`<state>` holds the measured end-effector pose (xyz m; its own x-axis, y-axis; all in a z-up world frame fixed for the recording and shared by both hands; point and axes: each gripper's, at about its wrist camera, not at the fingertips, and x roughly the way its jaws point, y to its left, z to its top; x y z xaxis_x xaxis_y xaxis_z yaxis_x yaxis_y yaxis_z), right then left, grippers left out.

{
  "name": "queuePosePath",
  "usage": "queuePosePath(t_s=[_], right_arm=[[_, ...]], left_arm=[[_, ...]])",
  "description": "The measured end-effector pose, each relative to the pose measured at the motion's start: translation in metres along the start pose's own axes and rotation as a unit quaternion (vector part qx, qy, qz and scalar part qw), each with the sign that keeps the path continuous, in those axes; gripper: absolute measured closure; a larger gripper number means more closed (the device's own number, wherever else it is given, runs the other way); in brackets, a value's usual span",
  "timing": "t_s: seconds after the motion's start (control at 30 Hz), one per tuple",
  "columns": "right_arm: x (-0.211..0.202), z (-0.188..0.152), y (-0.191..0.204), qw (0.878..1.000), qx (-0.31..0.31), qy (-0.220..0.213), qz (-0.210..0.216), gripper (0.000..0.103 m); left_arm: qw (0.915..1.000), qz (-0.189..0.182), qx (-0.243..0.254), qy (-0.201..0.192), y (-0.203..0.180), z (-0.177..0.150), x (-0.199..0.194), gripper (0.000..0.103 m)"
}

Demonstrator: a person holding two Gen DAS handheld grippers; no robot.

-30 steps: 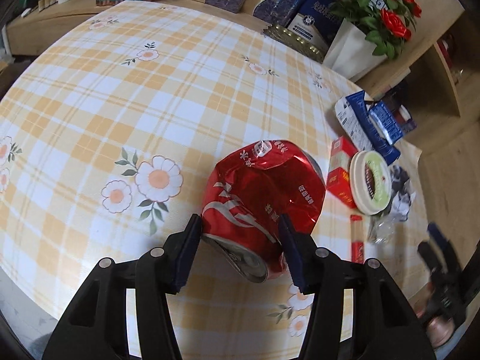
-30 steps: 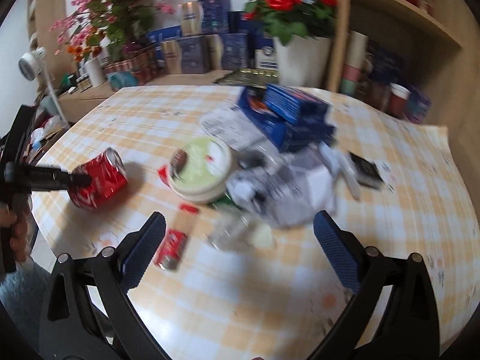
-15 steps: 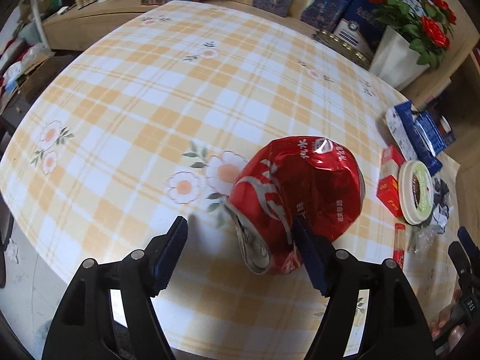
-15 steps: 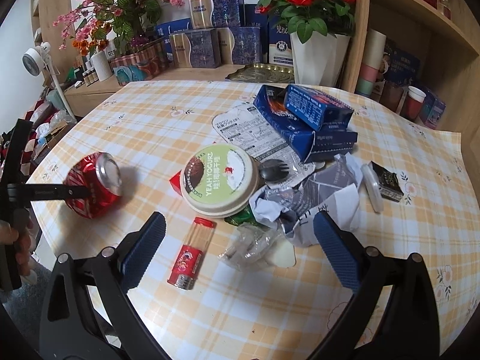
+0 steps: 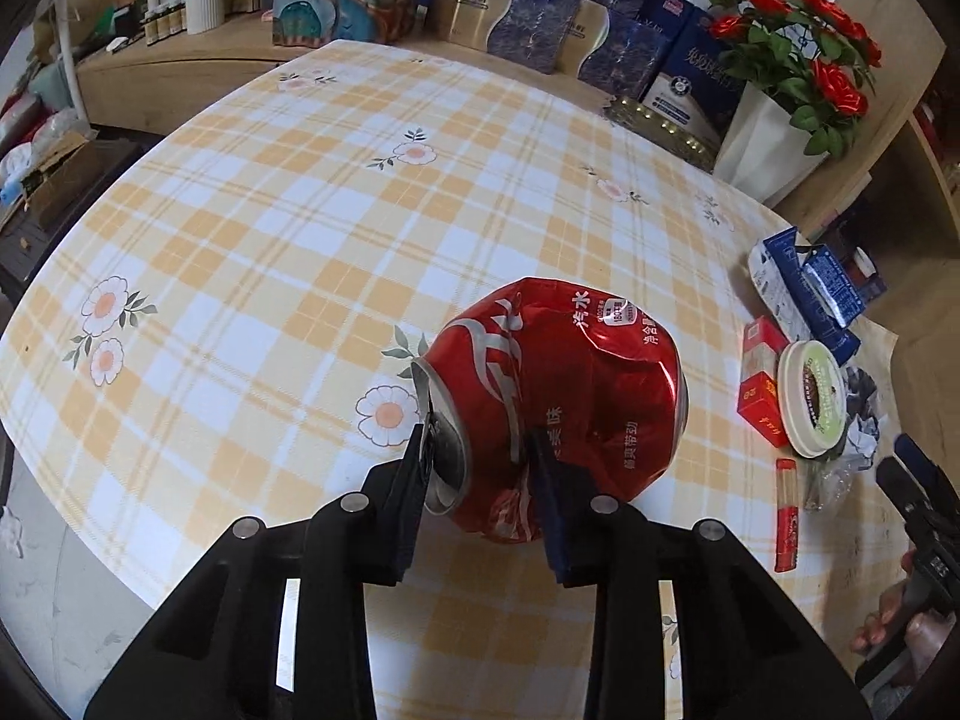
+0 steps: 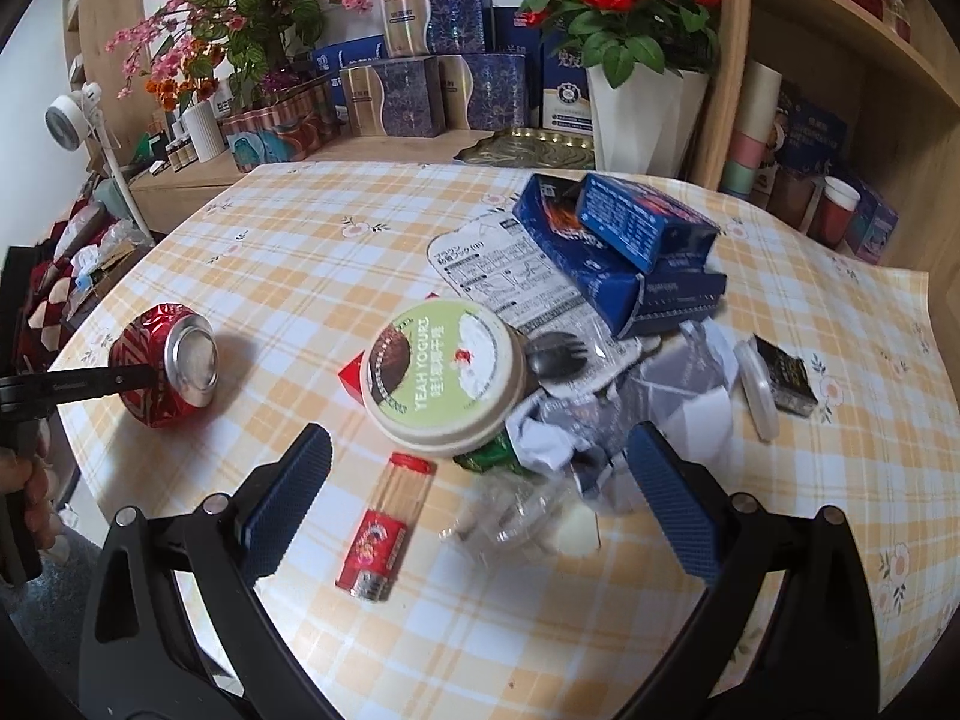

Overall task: Collect trash
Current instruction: 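Lift the red can with the left gripper while the right gripper grasps the green yogurt lid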

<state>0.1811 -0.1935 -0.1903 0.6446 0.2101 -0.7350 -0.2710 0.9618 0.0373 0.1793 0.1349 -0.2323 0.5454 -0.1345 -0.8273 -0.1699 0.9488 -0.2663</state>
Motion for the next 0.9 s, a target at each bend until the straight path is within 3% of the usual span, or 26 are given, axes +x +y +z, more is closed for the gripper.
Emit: queuePosePath(t_s=[0.3,0.53,0.6,0.63,0.9], right_arm=[[0.05,0.018,0.025,0.997,-0.059,0.027,-0.032,0.006],[0.072,0.024,0.037,0.993,-0.087,0.052,-0.067,0.006],[0.075,0.023,0.037,0.993,-0.085,0.056,-0.063,0.01],[0.075,0.023,0.036,0.993,-0.079,0.059,-0.058,0.017],[0.025,0.028,0.031,1.0,-0.027,-0.001,-0.009,0.018]], left_arm=[[0.9949,-0.076,-0.066,0.003,0.014,-0.001,-0.008,0.071],[0.9945,-0.091,-0.053,0.002,0.007,-0.006,-0.012,0.071],[0.9945,-0.093,-0.05,0.002,0.007,-0.008,-0.013,0.071],[0.9943,-0.095,-0.048,0.002,0.006,-0.009,-0.014,0.071],[0.9947,-0.101,-0.02,-0.009,-0.004,-0.012,-0.028,0.071]])
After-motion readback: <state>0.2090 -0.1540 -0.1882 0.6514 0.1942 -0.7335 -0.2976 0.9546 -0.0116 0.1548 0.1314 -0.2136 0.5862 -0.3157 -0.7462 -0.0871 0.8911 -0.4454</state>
